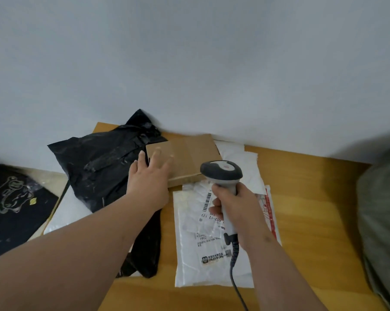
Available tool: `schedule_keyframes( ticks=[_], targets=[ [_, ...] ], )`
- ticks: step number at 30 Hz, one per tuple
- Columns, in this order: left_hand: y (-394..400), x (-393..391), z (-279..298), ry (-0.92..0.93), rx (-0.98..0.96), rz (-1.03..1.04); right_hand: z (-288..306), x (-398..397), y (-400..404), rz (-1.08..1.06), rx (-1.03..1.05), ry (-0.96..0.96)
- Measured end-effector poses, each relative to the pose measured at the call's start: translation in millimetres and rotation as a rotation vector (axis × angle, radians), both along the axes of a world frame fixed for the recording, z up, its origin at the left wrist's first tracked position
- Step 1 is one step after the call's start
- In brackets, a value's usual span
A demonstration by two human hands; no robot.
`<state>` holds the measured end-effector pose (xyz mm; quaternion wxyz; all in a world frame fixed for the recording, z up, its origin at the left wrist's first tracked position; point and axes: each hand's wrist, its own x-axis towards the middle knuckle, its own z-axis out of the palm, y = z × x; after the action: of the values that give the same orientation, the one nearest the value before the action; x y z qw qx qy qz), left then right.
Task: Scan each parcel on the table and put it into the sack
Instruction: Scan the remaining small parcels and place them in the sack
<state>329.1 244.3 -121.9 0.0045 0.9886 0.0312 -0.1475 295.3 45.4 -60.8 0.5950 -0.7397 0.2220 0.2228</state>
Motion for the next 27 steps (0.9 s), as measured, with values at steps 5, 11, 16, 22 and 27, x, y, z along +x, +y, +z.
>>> schedule_keyframes(
  ticks=[5,11,16,22,27],
  targets=[
    [9,15,-17,0.047,0.045,-0.068,-12,4,4,-0.039,-0.011,0.014],
    [14,8,-18,-0.090,-0.076,-0.069,-17,4,1,-0.096,0.027,0.038],
    [6,-3,14,-0.239,-0.329,0.093,-3,2,-7,-0.111,0.102,0.002],
    [-21,-11,62,-0.343,-0.606,0.309,34,-17,-33,-0.159,0.140,-0.102],
    [-63,-51,80,-0.242,-1.226,0.724,65,-46,-66,-0.130,0.171,-0.128]
  ],
)
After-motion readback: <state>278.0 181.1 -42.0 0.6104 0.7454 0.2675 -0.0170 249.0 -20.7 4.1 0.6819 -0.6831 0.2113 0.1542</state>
